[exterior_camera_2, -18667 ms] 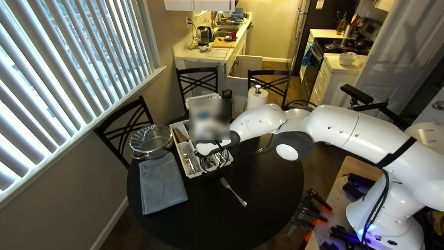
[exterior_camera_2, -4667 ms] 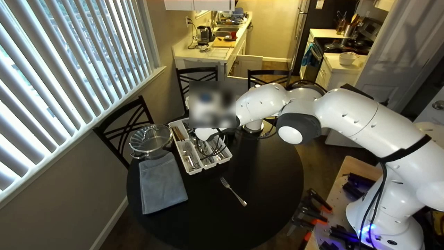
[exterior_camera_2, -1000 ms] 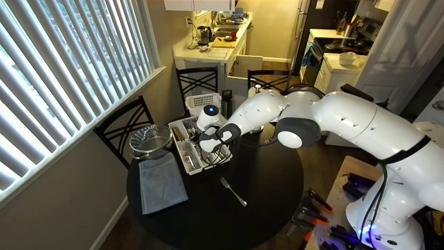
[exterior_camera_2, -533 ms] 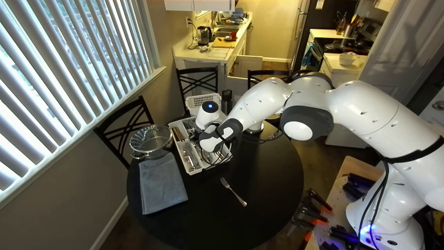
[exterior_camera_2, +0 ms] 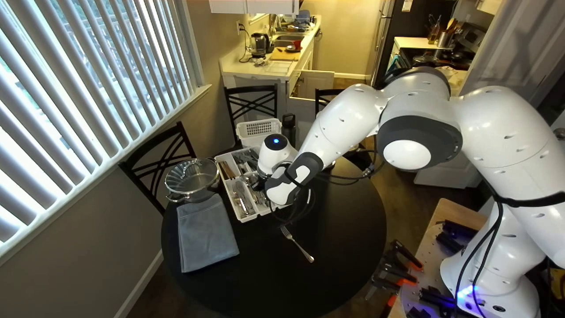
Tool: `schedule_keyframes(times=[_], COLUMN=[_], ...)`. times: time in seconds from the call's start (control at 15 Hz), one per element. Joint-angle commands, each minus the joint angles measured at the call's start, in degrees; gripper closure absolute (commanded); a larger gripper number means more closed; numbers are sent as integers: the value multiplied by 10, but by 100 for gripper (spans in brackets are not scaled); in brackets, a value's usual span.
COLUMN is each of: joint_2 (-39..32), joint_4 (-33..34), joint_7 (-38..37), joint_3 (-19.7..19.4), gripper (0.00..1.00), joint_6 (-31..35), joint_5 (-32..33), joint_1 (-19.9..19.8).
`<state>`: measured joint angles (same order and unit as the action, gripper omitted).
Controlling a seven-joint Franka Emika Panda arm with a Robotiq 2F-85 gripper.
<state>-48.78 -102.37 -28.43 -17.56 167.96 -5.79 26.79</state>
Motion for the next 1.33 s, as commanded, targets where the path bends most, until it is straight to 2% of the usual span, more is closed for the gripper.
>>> schedule_keyframes(times=[0.0, 0.13, 0.33, 0.53, 0.67, 0.87, 1.0, 1.27], joint_2=[73, 96, 134, 143, 137, 114, 97, 41], joint_4=[-142, -201, -292, -333, -332, -304, -280, -228], joint_7=[-11, -3, 25, 53, 71, 87, 105, 150], joint_3=[-4, 2, 31, 60, 72, 70, 89, 165], gripper=[99, 99, 99, 99, 99, 99, 99, 99], joint_6=[44, 57, 86, 90, 81, 70, 56, 39], joint_5=[4, -1, -3, -1, 4, 7, 7, 0], joint_1=[22, 23, 4, -23, -38, -46, -72, -151])
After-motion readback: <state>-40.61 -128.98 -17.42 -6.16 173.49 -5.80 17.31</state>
